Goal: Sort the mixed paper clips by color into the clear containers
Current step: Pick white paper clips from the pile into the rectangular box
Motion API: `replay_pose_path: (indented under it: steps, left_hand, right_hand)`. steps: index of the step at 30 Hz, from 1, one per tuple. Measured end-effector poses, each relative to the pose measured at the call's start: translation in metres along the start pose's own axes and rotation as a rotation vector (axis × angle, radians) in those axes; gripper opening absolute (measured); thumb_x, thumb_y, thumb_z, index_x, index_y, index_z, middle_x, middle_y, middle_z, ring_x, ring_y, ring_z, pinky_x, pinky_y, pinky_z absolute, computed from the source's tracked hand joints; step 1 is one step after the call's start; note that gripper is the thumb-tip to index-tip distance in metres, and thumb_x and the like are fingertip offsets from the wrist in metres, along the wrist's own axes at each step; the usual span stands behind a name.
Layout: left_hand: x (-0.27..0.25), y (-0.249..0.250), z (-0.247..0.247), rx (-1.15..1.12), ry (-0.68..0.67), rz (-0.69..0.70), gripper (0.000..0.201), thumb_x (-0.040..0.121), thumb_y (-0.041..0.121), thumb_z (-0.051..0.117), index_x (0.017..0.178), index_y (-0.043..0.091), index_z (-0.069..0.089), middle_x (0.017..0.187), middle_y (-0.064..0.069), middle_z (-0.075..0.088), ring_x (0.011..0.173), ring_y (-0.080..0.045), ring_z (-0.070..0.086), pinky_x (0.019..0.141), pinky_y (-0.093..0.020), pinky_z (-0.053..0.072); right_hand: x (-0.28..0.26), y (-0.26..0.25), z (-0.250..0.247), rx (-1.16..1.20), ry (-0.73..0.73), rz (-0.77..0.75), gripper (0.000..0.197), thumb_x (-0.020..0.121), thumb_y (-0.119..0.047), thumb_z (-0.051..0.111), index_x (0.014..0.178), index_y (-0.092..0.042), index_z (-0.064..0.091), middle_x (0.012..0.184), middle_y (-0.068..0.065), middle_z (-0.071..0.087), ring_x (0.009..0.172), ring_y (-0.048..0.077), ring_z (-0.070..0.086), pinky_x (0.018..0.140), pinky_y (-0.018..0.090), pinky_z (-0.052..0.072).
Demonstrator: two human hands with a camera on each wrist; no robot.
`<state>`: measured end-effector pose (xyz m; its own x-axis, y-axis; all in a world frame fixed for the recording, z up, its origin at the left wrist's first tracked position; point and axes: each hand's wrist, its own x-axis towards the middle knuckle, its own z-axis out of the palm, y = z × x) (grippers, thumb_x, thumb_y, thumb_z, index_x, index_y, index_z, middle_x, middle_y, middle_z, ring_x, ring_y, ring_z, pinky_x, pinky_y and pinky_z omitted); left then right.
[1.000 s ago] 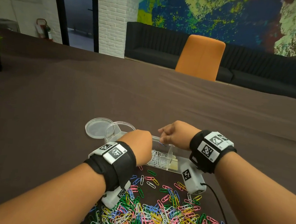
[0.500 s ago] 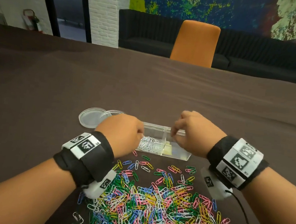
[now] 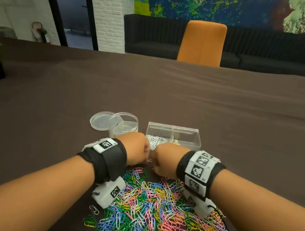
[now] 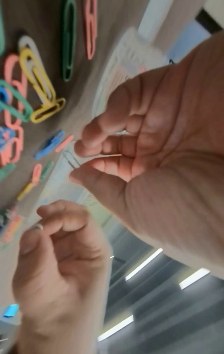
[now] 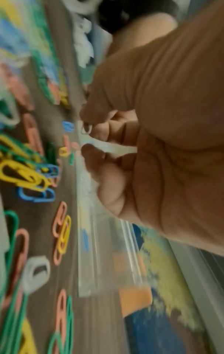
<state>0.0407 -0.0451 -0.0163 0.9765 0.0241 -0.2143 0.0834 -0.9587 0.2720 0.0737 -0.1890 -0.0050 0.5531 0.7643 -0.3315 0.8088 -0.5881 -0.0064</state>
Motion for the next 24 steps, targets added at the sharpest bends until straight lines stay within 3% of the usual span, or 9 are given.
replay_pose_path:
  steps: [2, 4, 7, 10, 12, 14, 17, 20, 24]
  left_hand:
    - [-0.005, -0.011, -0.005, -0.153, 0.065, -0.052, 0.01, 0.081, 0.025, 0.074, 0.075, 0.017, 0.07, 0.078, 0.006, 0.073, 0.077, -0.012, 0.068, 0.075, -0.029, 0.057]
    - [-0.013, -0.022, -0.008, -0.358, 0.054, -0.074, 0.007, 0.084, 0.018, 0.071, 0.081, 0.014, 0.068, 0.073, 0.004, 0.072, 0.067, -0.011, 0.067, 0.063, -0.024, 0.052]
    - [-0.025, -0.031, -0.008, -0.764, -0.089, -0.131, 0.018, 0.078, 0.005, 0.055, 0.094, 0.013, 0.052, 0.073, -0.009, 0.069, 0.069, -0.03, 0.064, 0.058, -0.03, 0.043]
    - [-0.028, -0.032, -0.006, -0.589, -0.113, -0.107, 0.018, 0.088, 0.001, 0.049, 0.093, 0.016, 0.058, 0.07, -0.004, 0.059, 0.056, -0.017, 0.05, 0.05, -0.025, 0.038]
    - [-0.031, -0.028, -0.005, -0.333, -0.119, 0.001, 0.014, 0.094, 0.015, 0.056, 0.089, 0.022, 0.066, 0.069, 0.012, 0.059, 0.057, -0.003, 0.048, 0.053, -0.014, 0.036]
    - [-0.036, -0.023, -0.004, -0.174, -0.148, 0.105, 0.003, 0.091, 0.028, 0.068, 0.092, 0.026, 0.069, 0.06, 0.025, 0.057, 0.057, 0.007, 0.05, 0.054, -0.007, 0.033]
    - [-0.037, -0.022, 0.001, -0.01, -0.132, 0.131, 0.016, 0.083, 0.035, 0.076, 0.098, 0.032, 0.073, 0.074, 0.022, 0.059, 0.069, 0.005, 0.052, 0.06, -0.013, 0.034]
    - [-0.033, -0.026, 0.001, 0.056, -0.086, 0.101, 0.013, 0.081, 0.037, 0.077, 0.093, 0.033, 0.073, 0.076, 0.019, 0.059, 0.072, 0.0, 0.054, 0.063, -0.02, 0.036]
    - [-0.035, -0.034, -0.007, 0.06, -0.073, 0.066, 0.013, 0.082, 0.037, 0.076, 0.093, 0.029, 0.073, 0.075, 0.017, 0.063, 0.072, -0.001, 0.058, 0.068, -0.023, 0.047]
  right_hand:
    - [-0.014, 0.013, 0.001, 0.185, 0.08, 0.01, 0.005, 0.083, -0.023, 0.059, 0.082, -0.023, 0.065, 0.08, -0.003, 0.066, 0.074, 0.02, 0.061, 0.069, 0.03, 0.055]
    - [-0.03, 0.034, -0.001, 0.382, 0.147, 0.039, 0.01, 0.081, -0.018, 0.063, 0.074, -0.022, 0.056, 0.074, -0.003, 0.068, 0.067, 0.016, 0.063, 0.065, 0.031, 0.055]
    - [-0.057, 0.072, 0.0, 0.722, 0.127, 0.136, 0.02, 0.087, 0.005, 0.05, 0.085, -0.015, 0.048, 0.073, 0.004, 0.071, 0.056, 0.021, 0.064, 0.055, 0.034, 0.053]
    - [-0.071, 0.096, 0.006, 0.6, 0.133, 0.23, 0.017, 0.091, 0.0, 0.043, 0.091, -0.014, 0.052, 0.076, 0.004, 0.061, 0.066, 0.02, 0.056, 0.062, 0.031, 0.046]
    - [-0.069, 0.098, 0.015, 0.432, 0.101, 0.232, 0.014, 0.095, -0.011, 0.046, 0.086, -0.019, 0.054, 0.081, -0.001, 0.058, 0.077, 0.018, 0.053, 0.07, 0.031, 0.044]
    - [-0.064, 0.09, 0.023, 0.324, 0.063, 0.234, 0.013, 0.097, -0.03, 0.053, 0.085, -0.026, 0.055, 0.085, -0.006, 0.06, 0.082, 0.016, 0.056, 0.073, 0.032, 0.046]
    - [-0.055, 0.078, 0.029, 0.194, 0.039, 0.272, 0.023, 0.089, -0.049, 0.063, 0.094, -0.027, 0.06, 0.094, -0.005, 0.063, 0.086, 0.015, 0.059, 0.074, 0.03, 0.048]
    - [-0.049, 0.076, 0.03, 0.163, 0.063, 0.301, 0.022, 0.087, -0.042, 0.068, 0.094, -0.022, 0.064, 0.095, -0.003, 0.065, 0.086, 0.017, 0.059, 0.073, 0.028, 0.049]
    - [-0.053, 0.084, 0.029, 0.231, 0.071, 0.264, 0.017, 0.087, -0.036, 0.071, 0.083, -0.021, 0.064, 0.083, -0.004, 0.065, 0.072, 0.011, 0.055, 0.059, 0.022, 0.041]
